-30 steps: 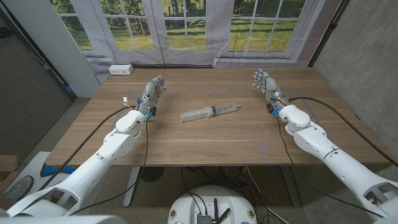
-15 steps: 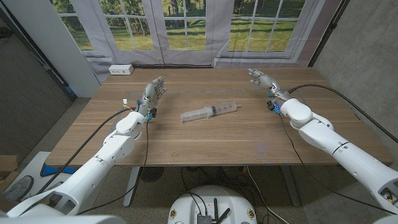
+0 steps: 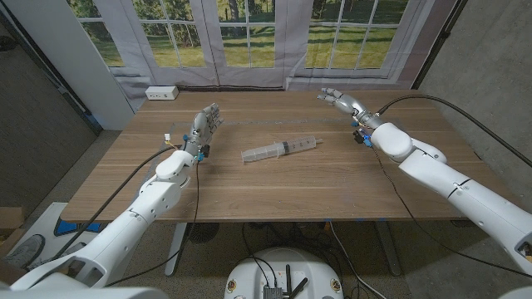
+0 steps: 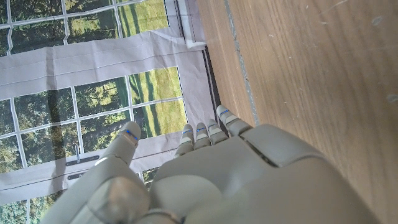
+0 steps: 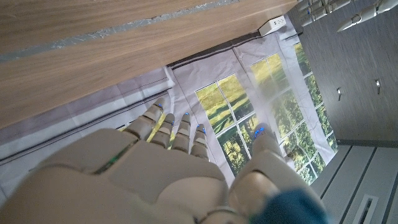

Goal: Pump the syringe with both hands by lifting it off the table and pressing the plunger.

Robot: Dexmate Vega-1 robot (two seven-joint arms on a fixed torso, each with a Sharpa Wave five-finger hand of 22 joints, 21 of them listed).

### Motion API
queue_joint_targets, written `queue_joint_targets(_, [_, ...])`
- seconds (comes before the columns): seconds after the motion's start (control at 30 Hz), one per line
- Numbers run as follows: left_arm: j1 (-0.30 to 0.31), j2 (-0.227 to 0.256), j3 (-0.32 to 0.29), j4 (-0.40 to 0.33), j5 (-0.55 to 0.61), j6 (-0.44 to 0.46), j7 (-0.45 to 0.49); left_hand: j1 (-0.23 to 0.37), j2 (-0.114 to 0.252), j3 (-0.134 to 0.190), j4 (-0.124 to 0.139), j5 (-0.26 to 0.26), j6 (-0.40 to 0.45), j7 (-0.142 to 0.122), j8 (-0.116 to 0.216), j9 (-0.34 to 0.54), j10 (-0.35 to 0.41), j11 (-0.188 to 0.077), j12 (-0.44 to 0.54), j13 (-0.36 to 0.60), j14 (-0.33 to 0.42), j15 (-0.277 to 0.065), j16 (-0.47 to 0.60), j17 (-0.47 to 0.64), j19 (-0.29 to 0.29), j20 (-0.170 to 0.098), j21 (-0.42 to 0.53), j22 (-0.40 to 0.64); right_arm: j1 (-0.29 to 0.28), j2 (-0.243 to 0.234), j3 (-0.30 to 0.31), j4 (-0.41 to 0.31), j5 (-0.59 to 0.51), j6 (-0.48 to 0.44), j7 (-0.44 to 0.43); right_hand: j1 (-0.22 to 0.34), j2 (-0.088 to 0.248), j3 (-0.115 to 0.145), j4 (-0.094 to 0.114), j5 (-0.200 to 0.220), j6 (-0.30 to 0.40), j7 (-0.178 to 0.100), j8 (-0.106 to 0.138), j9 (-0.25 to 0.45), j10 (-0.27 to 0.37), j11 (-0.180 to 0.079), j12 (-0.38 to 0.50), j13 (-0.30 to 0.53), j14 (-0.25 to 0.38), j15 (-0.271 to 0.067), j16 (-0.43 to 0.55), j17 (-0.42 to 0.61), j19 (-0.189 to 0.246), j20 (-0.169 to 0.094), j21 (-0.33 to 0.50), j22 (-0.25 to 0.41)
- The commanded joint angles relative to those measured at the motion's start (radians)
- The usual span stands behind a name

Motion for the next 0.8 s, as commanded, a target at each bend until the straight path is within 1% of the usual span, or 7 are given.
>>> queue_joint_targets(0.03, [-0.001,-0.005,-0.001,0.016,-0.006,-0.008,-0.010,0.010,0.069,0.000,-0.005,0.000,0.008,0.002,0.006,0.002,0.002,-0.001,0.004,0.005,0.006,-0.002,0.005,0.001,0.011,-0.004,0.005,0.002,0.055,-0.025,-0.052,-0.066,-0.127,-0.100,0.068,0.018,-0.008,0.003,-0.014,0.000,-0.015,-0.006,-0.001,0.005,-0.023,-0.003,-0.005,0.006,-0.034,0.024,-0.005,0.000,-0.018,0.011,-0.003,0.003])
queue_joint_targets(0.2, [-0.006,-0.006,-0.001,0.024,-0.008,-0.008,-0.015,0.009,0.069,0.001,-0.004,0.000,0.009,0.002,0.005,0.002,0.003,-0.001,0.004,0.005,0.006,-0.002,0.004,0.002,0.011,-0.004,0.005,0.002,0.086,-0.031,-0.070,-0.080,-0.148,-0.138,0.124,0.044,-0.024,0.008,-0.023,0.002,-0.046,-0.014,-0.002,0.008,-0.051,0.001,-0.007,0.008,-0.065,0.055,-0.005,-0.002,-0.042,0.031,-0.004,0.003])
queue_joint_targets(0.37, [-0.009,-0.006,0.000,0.029,-0.007,-0.006,-0.014,0.008,0.070,0.001,-0.003,0.000,0.010,0.002,0.005,0.002,0.003,-0.002,0.003,0.005,0.006,-0.003,0.004,0.003,0.011,-0.004,0.005,0.002,0.121,-0.054,-0.094,-0.126,-0.186,-0.218,0.199,0.088,-0.045,0.017,-0.029,0.009,-0.073,-0.022,0.003,0.010,-0.090,0.009,-0.008,0.011,-0.104,0.085,-0.004,-0.006,-0.078,0.059,-0.005,0.003])
queue_joint_targets(0.4, [-0.009,-0.007,-0.001,0.030,-0.008,-0.006,-0.013,0.008,0.070,0.002,-0.003,0.001,0.010,0.001,0.005,0.002,0.003,-0.001,0.003,0.005,0.006,-0.002,0.004,0.003,0.011,-0.003,0.005,0.002,0.148,-0.076,-0.129,-0.144,-0.248,-0.254,0.244,0.095,-0.049,0.018,-0.029,0.010,-0.080,-0.026,0.002,0.010,-0.092,0.008,-0.007,0.012,-0.110,0.089,-0.004,-0.006,-0.085,0.063,-0.006,0.003])
queue_joint_targets(0.47, [-0.010,-0.008,-0.001,0.032,-0.009,-0.004,-0.012,0.008,0.070,0.002,-0.003,0.001,0.011,0.001,0.005,0.002,0.003,-0.002,0.003,0.005,0.006,-0.001,0.004,0.003,0.010,-0.003,0.004,0.002,0.163,-0.081,-0.141,-0.165,-0.272,-0.284,0.276,0.104,-0.055,0.020,-0.029,0.012,-0.089,-0.029,0.002,0.011,-0.099,0.010,-0.006,0.013,-0.115,0.096,-0.003,-0.007,-0.092,0.070,-0.005,0.003])
queue_joint_targets(0.73, [-0.023,-0.014,0.003,0.054,-0.012,-0.001,-0.022,0.006,0.071,0.003,-0.002,0.001,0.013,0.000,0.005,0.002,0.005,0.000,0.003,0.005,0.006,-0.002,0.004,0.003,0.011,-0.003,0.004,0.002,0.219,-0.078,-0.188,-0.190,-0.345,-0.343,0.382,0.141,-0.080,0.025,-0.028,0.021,-0.139,-0.043,-0.002,0.013,-0.131,0.016,-0.005,0.018,-0.143,0.125,0.000,-0.009,-0.112,0.111,-0.003,0.002])
queue_joint_targets(0.8, [-0.033,-0.020,0.006,0.068,-0.012,-0.003,-0.029,0.006,0.071,0.003,-0.001,0.001,0.013,0.000,0.004,0.002,0.004,0.000,0.003,0.005,0.007,-0.002,0.004,0.003,0.011,-0.002,0.004,0.002,0.245,-0.075,-0.212,-0.196,-0.382,-0.361,0.421,0.151,-0.084,0.027,-0.028,0.023,-0.145,-0.044,-0.001,0.013,-0.140,0.024,-0.005,0.020,-0.149,0.131,0.001,-0.010,-0.116,0.120,-0.003,0.002])
